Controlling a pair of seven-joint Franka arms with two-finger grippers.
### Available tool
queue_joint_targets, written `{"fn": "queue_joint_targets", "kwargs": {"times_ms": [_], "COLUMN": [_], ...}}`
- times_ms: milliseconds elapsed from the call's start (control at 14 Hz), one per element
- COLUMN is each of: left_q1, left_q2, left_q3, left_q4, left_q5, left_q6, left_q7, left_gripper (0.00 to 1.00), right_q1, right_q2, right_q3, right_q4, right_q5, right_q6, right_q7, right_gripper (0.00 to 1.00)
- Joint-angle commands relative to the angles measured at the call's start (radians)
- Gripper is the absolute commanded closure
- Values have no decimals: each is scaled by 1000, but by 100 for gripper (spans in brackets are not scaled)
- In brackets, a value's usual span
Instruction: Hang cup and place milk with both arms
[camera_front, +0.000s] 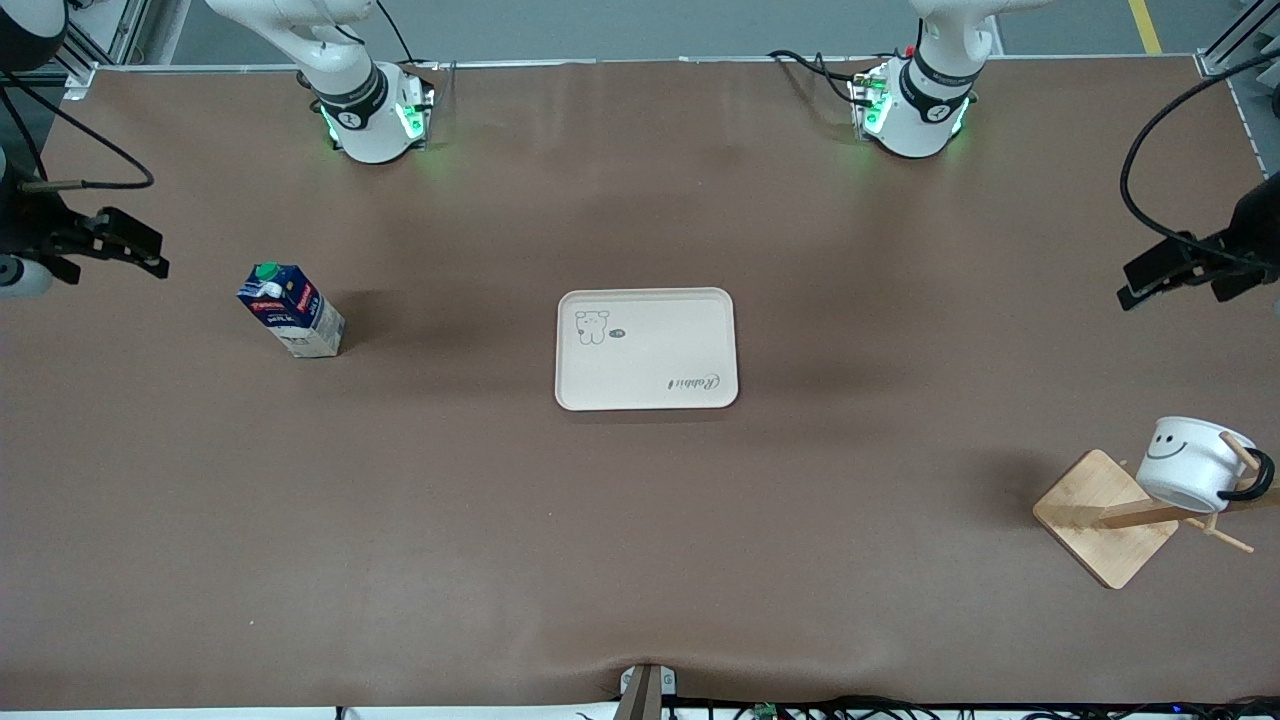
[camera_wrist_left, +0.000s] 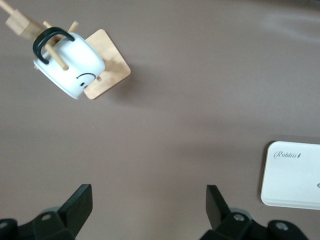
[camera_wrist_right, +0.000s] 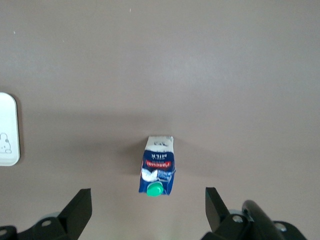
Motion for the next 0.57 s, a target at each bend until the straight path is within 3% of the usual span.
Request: {"fn": "queue_joint_targets", "kwargs": {"times_ms": [0,143,500], "left_q1": [-49,-67,-63], "left_q2": [-124,-170,-178], "left_q3": [61,64,62], "left_q4": [-143,-191,-189], "left_q5": [15,18,21], "left_q6": [7,9,9], "left_q7": [17,16,17], "left_gripper": [0,0,0], "right_q1": [-17,-6,-20], "right_q2": [-32,-23,-17], "right_q3": [7,7,7], "right_q4": [31,88,105], "right_q5": [22,17,5], "right_q6": [-21,-103,-105], "right_q7": [-19,-15,-13], "right_gripper": [0,0,0]}}
